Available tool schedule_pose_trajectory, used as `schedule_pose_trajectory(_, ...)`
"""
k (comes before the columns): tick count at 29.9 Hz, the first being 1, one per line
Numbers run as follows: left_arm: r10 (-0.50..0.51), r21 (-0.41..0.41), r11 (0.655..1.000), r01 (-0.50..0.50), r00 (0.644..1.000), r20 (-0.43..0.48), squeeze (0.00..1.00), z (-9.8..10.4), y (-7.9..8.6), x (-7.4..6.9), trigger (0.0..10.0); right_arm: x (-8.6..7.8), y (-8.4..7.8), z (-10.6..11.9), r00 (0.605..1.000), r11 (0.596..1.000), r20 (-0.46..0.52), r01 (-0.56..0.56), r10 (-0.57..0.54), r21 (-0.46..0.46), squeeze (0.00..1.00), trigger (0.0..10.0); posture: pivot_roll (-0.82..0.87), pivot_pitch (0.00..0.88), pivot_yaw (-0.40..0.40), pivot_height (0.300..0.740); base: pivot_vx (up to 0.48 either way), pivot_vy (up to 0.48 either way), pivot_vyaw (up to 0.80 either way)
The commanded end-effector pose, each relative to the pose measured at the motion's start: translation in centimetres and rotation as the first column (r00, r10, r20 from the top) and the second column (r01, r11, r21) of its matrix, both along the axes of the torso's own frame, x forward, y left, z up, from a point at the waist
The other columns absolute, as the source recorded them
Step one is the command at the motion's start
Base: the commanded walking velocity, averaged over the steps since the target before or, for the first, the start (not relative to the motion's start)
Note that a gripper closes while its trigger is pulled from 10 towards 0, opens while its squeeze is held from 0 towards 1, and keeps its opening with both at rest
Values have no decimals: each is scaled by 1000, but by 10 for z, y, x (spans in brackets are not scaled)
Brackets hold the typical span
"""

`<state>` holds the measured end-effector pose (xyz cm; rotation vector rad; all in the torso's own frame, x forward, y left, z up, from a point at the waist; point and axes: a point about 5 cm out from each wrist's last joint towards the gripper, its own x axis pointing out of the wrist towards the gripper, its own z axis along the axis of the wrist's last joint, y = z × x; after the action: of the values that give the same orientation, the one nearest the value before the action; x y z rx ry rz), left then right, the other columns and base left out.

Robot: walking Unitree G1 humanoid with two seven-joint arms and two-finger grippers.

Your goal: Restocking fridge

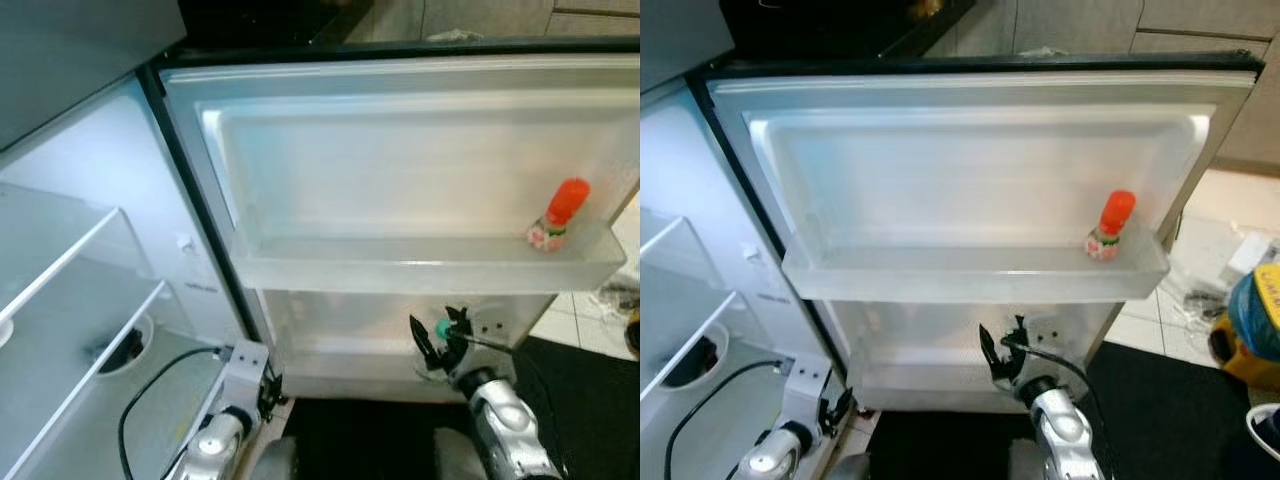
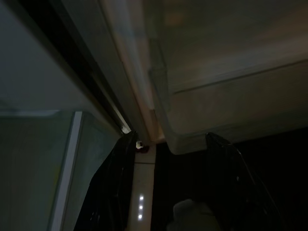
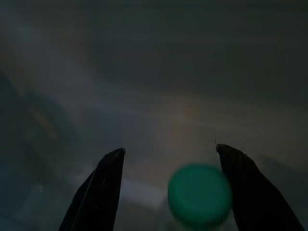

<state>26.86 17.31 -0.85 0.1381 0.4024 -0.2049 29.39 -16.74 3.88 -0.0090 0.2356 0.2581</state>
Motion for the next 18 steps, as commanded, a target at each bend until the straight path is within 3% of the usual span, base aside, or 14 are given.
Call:
schedule_pose_trajectory(1, 11, -13, 1000, -12, 1000, -29, 0, -8, -2, -8, 10000, -6, -1, -5, 998, 1000, -66, -2, 1, -6, 0, 10000, -75, 84, 13, 581, 0, 0, 0)
schedule_pose_trajectory(5, 14, -19, 1000, -15, 999, -39, 0, -12, -3, -12, 10000, -24, -6, -5, 982, 995, -155, -102, 104, 22, 0, 10000, -85, 67, 14, 581, 0, 0, 0)
schedule_pose_trajectory(6, 16, -20, 1000, -17, 999, -48, 0, -14, -4, -15, 10000, -40, -8, -7, 953, 983, -243, -178, 183, 42, 0, 10000, -90, 53, 15, 581, 0, 0, 0)
schedule_pose_trajectory(10, 19, -20, 1000, -20, 998, -55, 0, -16, -4, -16, 10000, -54, -17, -7, 926, 972, -297, -231, 232, 38, 0, 10000, -94, 41, 15, 581, 0, 0, 0)
schedule_pose_trajectory(15, 33, -17, 999, -34, 998, -62, 0, -16, -1, -15, 10000, -73, -31, -5, 886, 966, -387, -243, 257, 85, 0, 10000, -96, 22, 9, 581, 0, 0, 0)
schedule_pose_trajectory(18, 44, -6, 999, -44, 995, -86, 0, -20, 1, -19, 10000, -83, -44, -22, 859, 981, -476, -187, 190, 56, 0, 10000, -95, 12, 4, 581, 0, 0, 0)
